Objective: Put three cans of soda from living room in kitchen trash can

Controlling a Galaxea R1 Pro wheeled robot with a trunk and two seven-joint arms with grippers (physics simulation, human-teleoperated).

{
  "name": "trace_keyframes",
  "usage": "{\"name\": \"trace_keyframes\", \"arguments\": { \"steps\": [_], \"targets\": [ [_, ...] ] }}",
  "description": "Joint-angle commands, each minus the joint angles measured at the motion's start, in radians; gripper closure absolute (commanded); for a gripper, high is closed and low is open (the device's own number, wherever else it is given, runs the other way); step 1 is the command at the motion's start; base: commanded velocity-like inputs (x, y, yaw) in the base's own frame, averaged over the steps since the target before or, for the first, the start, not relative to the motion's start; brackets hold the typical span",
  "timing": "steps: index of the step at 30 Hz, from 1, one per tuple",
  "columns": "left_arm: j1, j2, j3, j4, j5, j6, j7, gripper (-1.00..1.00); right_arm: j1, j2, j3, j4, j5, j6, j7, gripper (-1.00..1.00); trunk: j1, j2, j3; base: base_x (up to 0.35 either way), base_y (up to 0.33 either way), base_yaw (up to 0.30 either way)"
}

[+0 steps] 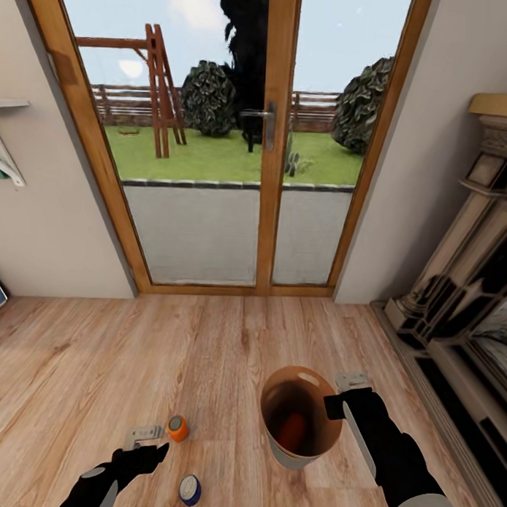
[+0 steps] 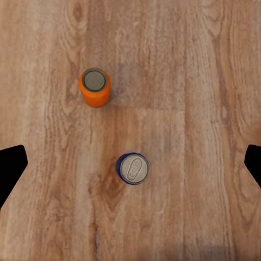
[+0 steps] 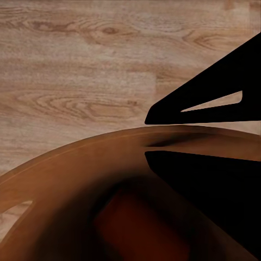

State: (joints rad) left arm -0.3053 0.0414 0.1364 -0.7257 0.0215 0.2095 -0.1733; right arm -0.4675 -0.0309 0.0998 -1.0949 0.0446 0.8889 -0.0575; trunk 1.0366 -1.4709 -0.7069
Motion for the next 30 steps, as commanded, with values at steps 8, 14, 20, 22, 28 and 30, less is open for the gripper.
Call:
{"name": "trace_keyframes", "arguments": {
  "steps": [8, 14, 20, 22, 28, 30],
  "targets": [
    [0.000, 0.000, -0.002, 0.010, 0.000, -0.008, 0.000, -1.00, 0.000, -0.001, 0.000, 0.000, -0.012, -0.001, 0.005, 1.00, 0.027, -0.049, -0.035, 0.000, 0.000, 0.000],
    [0.000, 0.000, -0.002, 0.012, 0.000, -0.009, 0.000, -1.00, 0.000, -0.001, 0.000, 0.000, -0.012, 0.000, 0.005, 1.00, 0.050, -0.091, -0.064, 0.000, 0.000, 0.000],
    [0.000, 0.000, -0.001, 0.012, 0.000, -0.010, -0.001, -1.00, 0.000, -0.001, -0.001, -0.015, -0.011, 0.000, 0.005, 1.00, 0.065, -0.119, -0.084, 0.000, 0.000, 0.000],
    [0.000, 0.000, -0.001, 0.012, 0.000, -0.010, -0.001, -1.00, 0.000, -0.002, -0.001, -0.030, -0.011, 0.001, 0.005, 1.00, 0.065, -0.119, -0.085, 0.000, 0.000, 0.000],
    [0.000, 0.000, -0.001, 0.012, 0.000, -0.010, -0.001, -1.00, 0.000, -0.003, -0.002, -0.046, -0.011, 0.002, 0.005, 1.00, 0.065, -0.119, -0.086, 0.087, -0.021, 0.000],
    [0.000, 0.000, -0.002, 0.012, 0.000, -0.010, -0.001, -1.00, 0.000, -0.004, -0.002, -0.048, -0.011, 0.002, 0.005, 1.00, 0.065, -0.119, -0.086, 0.257, -0.062, 0.000]
  ]
}}
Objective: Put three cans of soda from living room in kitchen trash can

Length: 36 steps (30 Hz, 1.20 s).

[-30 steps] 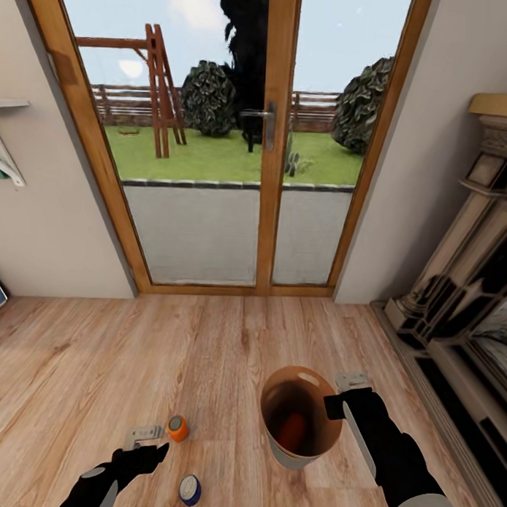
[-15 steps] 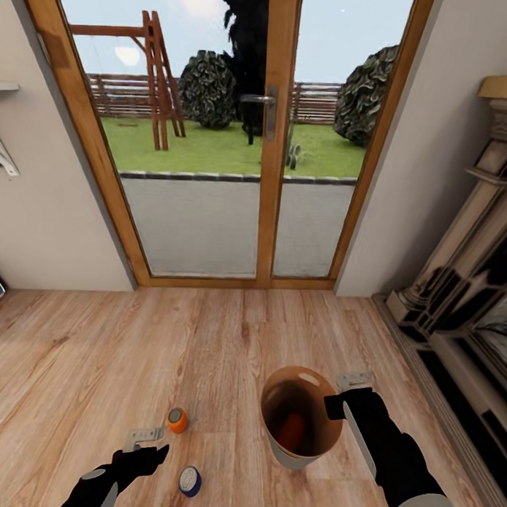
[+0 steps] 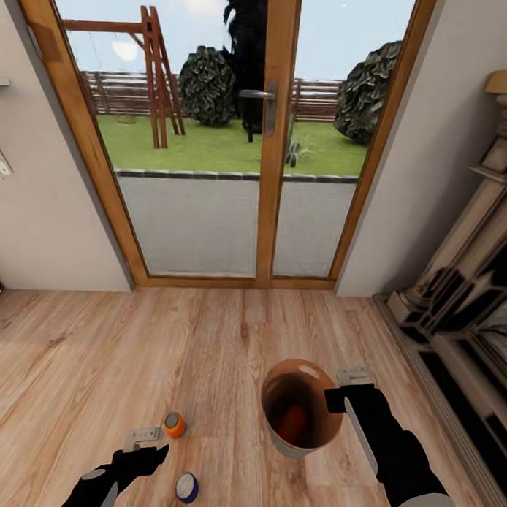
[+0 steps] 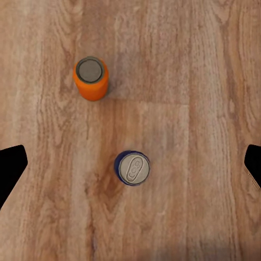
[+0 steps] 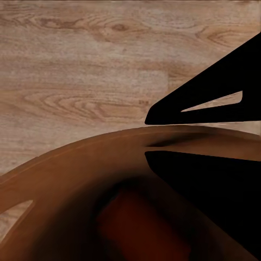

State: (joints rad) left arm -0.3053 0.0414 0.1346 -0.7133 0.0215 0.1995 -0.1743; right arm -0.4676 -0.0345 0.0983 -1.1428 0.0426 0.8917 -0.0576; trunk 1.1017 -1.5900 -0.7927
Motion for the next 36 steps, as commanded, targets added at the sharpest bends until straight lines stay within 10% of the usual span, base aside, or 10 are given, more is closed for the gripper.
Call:
{"name": "trace_keyframes", "arguments": {
  "steps": [1, 36],
  "targets": [
    [0.000, 0.000, 0.000, 0.000, 0.000, 0.000, 0.000, -1.00, 0.000, 0.000, 0.000, -0.001, -0.009, 0.000, 0.005, 1.00, 0.000, 0.000, 0.000, 0.151, -0.030, 0.000],
    [0.000, 0.000, 0.000, 0.000, 0.000, 0.000, -0.001, -1.00, 0.000, -0.002, -0.002, -0.044, -0.006, 0.069, 0.004, 1.00, 0.019, -0.035, -0.016, 0.065, -0.002, 0.000]
  ]
}}
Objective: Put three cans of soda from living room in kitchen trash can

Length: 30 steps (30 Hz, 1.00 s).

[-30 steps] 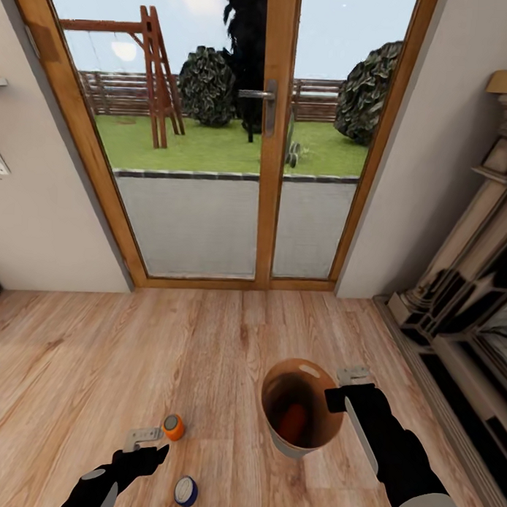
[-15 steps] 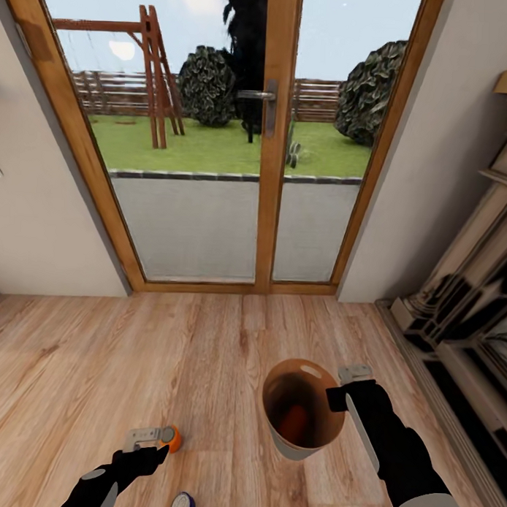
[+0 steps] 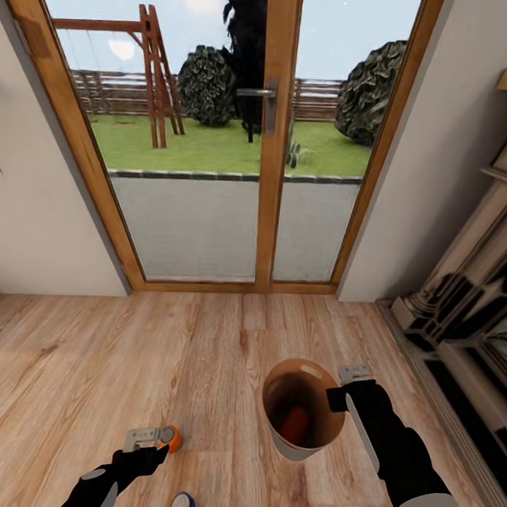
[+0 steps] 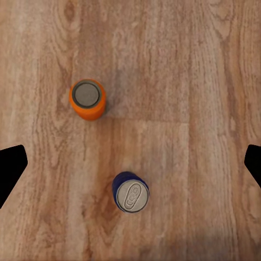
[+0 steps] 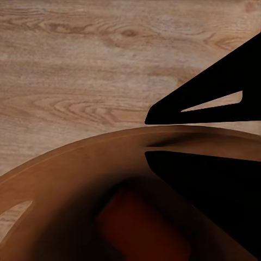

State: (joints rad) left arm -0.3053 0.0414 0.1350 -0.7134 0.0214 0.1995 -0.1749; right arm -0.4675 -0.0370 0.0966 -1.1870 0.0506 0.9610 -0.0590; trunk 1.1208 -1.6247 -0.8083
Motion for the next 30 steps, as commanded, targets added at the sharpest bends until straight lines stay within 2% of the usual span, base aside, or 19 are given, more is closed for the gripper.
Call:
{"name": "trace_keyframes", "arguments": {
  "steps": [1, 30],
  "targets": [
    [0.000, 0.000, 0.000, 0.000, 0.000, 0.000, 0.000, -1.00, 0.000, 0.000, 0.000, 0.000, -0.014, -0.001, 0.005, 1.00, 0.004, -0.007, -0.003, 0.000, 0.000, 0.000],
    [0.000, 0.000, 0.000, 0.003, 0.000, 0.000, 0.000, -1.00, 0.000, 0.000, 0.000, -0.001, -0.015, -0.001, 0.005, 1.00, 0.115, -0.210, -0.094, 0.000, 0.000, 0.000]
  ]
}}
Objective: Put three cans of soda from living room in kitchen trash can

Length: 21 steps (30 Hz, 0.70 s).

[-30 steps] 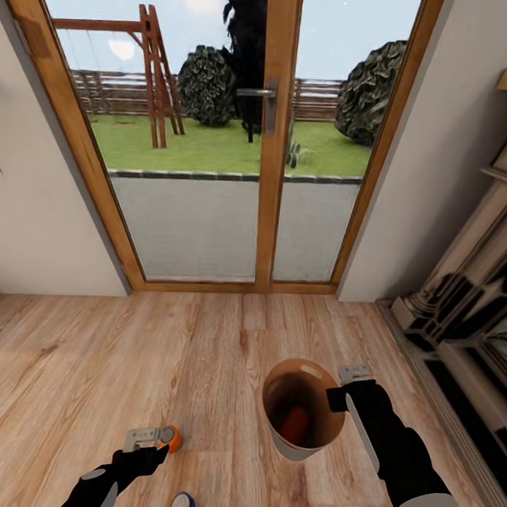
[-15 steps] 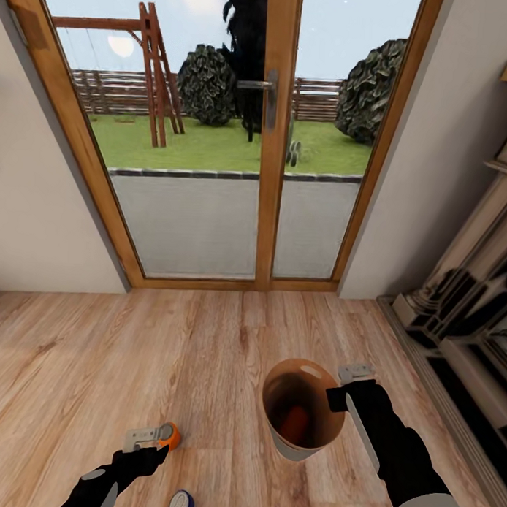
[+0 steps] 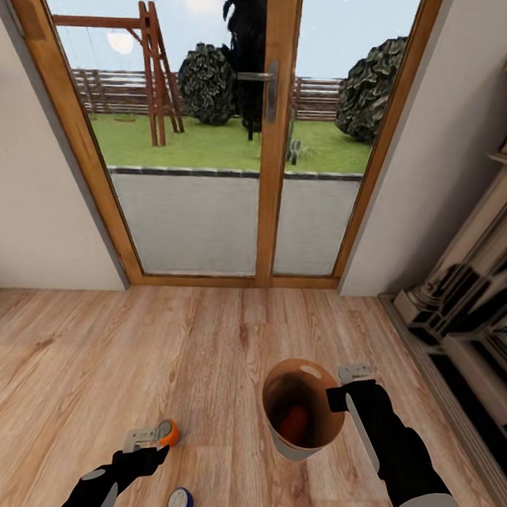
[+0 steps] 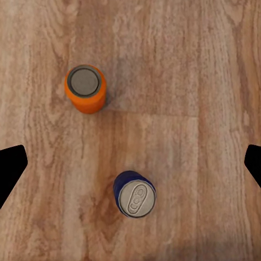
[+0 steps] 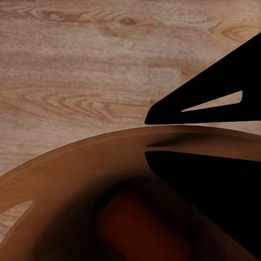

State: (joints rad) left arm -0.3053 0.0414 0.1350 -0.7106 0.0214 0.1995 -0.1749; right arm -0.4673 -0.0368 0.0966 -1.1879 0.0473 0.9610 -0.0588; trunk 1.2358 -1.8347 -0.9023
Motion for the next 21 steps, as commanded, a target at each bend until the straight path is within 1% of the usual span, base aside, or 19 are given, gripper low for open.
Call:
{"name": "trace_keyframes", "arguments": {
  "steps": [1, 21],
  "targets": [
    [0.000, 0.000, 0.000, 0.000, 0.000, 0.000, 0.000, -1.00, 0.000, 0.000, 0.000, 0.000, -0.012, -0.001, 0.005, 1.00, 0.004, -0.007, -0.003, 0.000, 0.000, 0.000],
    [0.000, 0.000, 0.000, 0.000, 0.000, 0.000, 0.000, -1.00, -0.001, 0.000, 0.000, -0.001, -0.012, -0.001, 0.005, 1.00, 0.081, -0.147, -0.066, 0.000, 0.000, 0.000]
  ]
}}
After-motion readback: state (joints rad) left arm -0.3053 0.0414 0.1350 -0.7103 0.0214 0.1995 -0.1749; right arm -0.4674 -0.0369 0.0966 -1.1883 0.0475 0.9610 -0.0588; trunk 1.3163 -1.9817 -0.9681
